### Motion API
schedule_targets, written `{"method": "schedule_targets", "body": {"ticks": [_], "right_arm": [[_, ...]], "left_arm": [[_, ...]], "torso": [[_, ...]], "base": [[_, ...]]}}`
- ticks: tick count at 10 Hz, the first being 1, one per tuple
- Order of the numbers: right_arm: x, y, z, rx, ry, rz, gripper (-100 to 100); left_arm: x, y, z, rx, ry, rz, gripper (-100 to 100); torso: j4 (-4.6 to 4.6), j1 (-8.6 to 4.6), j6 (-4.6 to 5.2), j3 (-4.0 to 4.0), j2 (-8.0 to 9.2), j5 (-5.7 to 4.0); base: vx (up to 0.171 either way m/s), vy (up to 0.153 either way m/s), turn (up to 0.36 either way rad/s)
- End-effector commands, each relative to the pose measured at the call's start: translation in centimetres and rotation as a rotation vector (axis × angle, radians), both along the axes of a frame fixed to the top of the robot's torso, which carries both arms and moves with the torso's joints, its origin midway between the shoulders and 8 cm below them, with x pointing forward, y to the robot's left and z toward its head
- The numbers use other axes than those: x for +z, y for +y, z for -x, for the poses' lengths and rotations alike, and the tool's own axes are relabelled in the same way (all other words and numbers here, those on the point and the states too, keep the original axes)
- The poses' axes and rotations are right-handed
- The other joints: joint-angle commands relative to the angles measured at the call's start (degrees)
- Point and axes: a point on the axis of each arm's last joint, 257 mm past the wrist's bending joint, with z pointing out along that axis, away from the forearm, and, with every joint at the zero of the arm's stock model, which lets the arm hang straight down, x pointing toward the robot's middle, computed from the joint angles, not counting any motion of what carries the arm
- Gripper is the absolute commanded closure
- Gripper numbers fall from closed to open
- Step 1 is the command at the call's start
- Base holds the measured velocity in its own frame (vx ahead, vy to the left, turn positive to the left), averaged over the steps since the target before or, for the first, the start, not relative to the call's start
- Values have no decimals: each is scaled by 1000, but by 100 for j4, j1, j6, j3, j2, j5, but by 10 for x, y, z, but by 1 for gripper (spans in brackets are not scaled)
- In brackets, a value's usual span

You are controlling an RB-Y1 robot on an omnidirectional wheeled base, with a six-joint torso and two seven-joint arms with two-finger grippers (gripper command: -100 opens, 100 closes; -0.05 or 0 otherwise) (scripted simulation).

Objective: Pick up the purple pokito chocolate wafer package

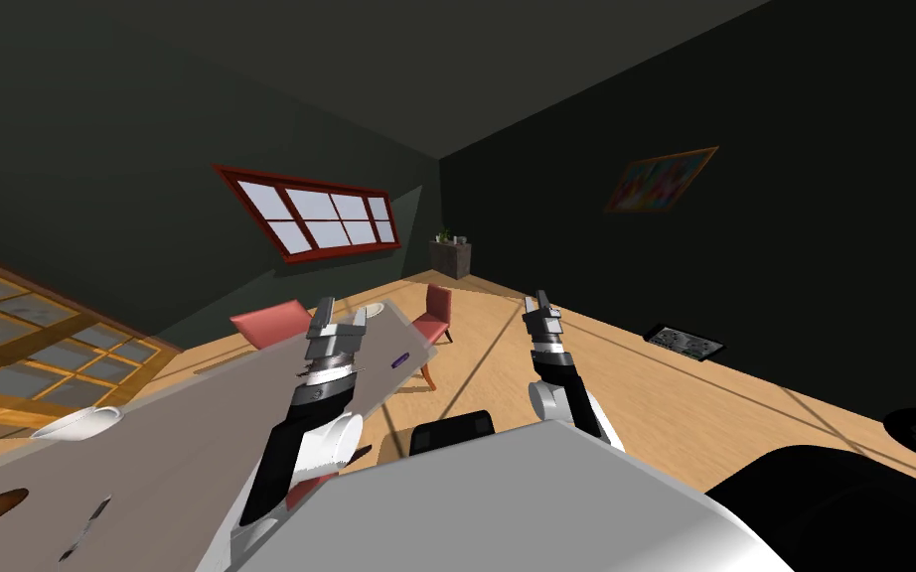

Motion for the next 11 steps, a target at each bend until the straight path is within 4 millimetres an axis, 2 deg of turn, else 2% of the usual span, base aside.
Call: {"method": "schedule_targets", "body": {"ticks": [1,3,4,7,8,9,10,11], "right_arm": [[0,0,0,0,0,0,0],[0,0,0,0,0,0,0],[0,0,0,0,0,0,0],[0,0,0,0,0,0,0],[0,0,0,0,0,0,0],[0,0,0,0,0,0,0],[0,0,0,0,0,0,0],[0,0,0,0,0,0,0]], "left_arm": [[-24,4,-9,-17,58,21,-100],[-63,12,-24,-45,167,67,-100],[-67,13,-25,-44,175,69,-100],[-134,27,-41,-77,358,159,-100],[-142,29,-42,-73,372,166,-100],[-165,34,-45,-82,433,202,-100],[-169,35,-45,-79,442,203,-100],[-194,41,-46,-85,506,242,-100]], "torso": [[0,0,0,0,0,0],[0,-4,1,-1,-2,0],[-1,-7,1,-4,-8,-1],[-2,-5,1,-4,-8,-1],[-3,-10,2,-8,-13,-2],[-2,-7,-1,-4,-7,-2],[-1,-4,1,-3,-6,-1],[0,0,0,-1,-2,0]], "base": [[36,-31,-44],[59,-49,-77],[47,-41,-21],[66,-51,-80],[62,-45,-24],[56,-40,-46],[44,-26,-36],[50,-25,-77]]}}
